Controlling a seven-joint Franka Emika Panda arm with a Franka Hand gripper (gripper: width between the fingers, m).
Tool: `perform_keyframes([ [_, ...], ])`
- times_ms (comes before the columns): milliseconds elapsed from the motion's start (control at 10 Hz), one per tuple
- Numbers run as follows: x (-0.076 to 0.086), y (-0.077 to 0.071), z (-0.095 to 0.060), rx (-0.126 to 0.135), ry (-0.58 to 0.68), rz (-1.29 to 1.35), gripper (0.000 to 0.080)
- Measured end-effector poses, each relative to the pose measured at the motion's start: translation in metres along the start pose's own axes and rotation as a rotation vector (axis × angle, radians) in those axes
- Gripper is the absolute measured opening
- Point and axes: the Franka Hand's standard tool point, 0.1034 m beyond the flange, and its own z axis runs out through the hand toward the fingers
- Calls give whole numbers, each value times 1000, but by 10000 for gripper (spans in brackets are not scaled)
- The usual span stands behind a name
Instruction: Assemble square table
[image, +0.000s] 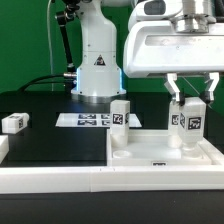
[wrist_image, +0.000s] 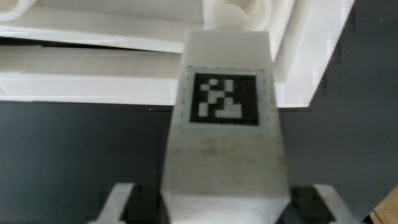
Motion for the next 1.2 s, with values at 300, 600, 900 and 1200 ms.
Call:
perform_keyframes([
  [300, -3, -17, 0, 4, -9, -111, 290],
  [600, -3, -16, 1, 4, -9, -109, 290],
  [900, -7, -14, 4, 0, -5, -128, 290],
  [1200, -8, -13, 6, -1, -5, -130, 290],
])
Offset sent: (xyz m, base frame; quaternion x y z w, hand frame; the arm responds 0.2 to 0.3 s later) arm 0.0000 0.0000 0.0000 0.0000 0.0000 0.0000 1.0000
